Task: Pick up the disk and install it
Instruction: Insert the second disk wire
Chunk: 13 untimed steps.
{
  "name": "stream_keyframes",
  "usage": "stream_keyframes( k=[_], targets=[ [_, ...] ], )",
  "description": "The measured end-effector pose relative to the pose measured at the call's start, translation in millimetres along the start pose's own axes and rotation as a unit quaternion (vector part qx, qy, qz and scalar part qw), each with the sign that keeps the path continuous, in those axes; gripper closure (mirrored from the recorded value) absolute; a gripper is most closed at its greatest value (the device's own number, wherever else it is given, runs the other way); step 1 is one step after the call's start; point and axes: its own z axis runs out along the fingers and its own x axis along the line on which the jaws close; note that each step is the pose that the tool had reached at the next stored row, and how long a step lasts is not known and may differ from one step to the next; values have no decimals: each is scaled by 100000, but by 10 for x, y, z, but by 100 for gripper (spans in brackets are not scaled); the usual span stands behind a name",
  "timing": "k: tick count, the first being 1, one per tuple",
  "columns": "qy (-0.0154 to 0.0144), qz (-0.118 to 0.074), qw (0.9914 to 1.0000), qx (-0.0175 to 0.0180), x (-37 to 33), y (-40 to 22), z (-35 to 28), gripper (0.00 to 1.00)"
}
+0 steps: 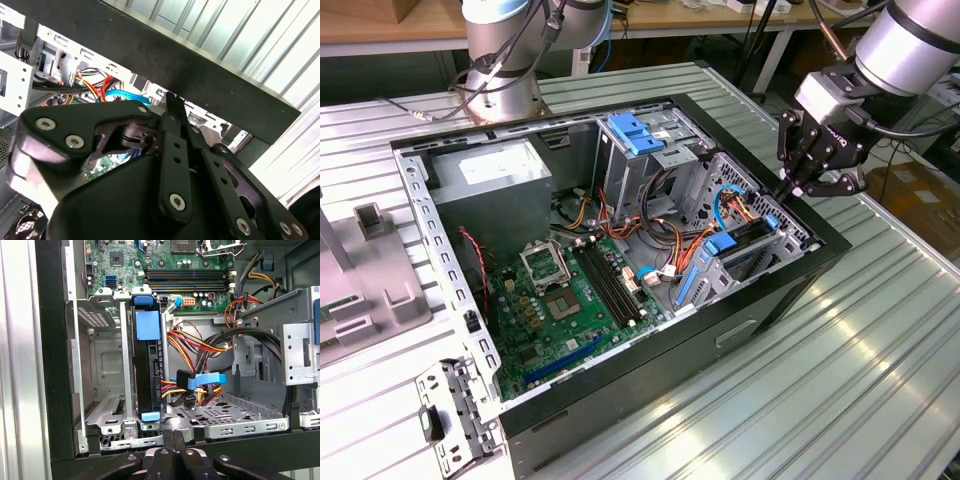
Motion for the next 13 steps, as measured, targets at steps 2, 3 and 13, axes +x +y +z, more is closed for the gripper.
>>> stream_keyframes(
  k=[2, 3, 13],
  targets=[
    [-1, -2, 100000, 0, 0, 0, 0, 70],
    [0, 0, 100000, 1, 0, 0, 0, 70],
    [-68, 0, 100000, -1, -9, 15, -85, 64]
  ],
)
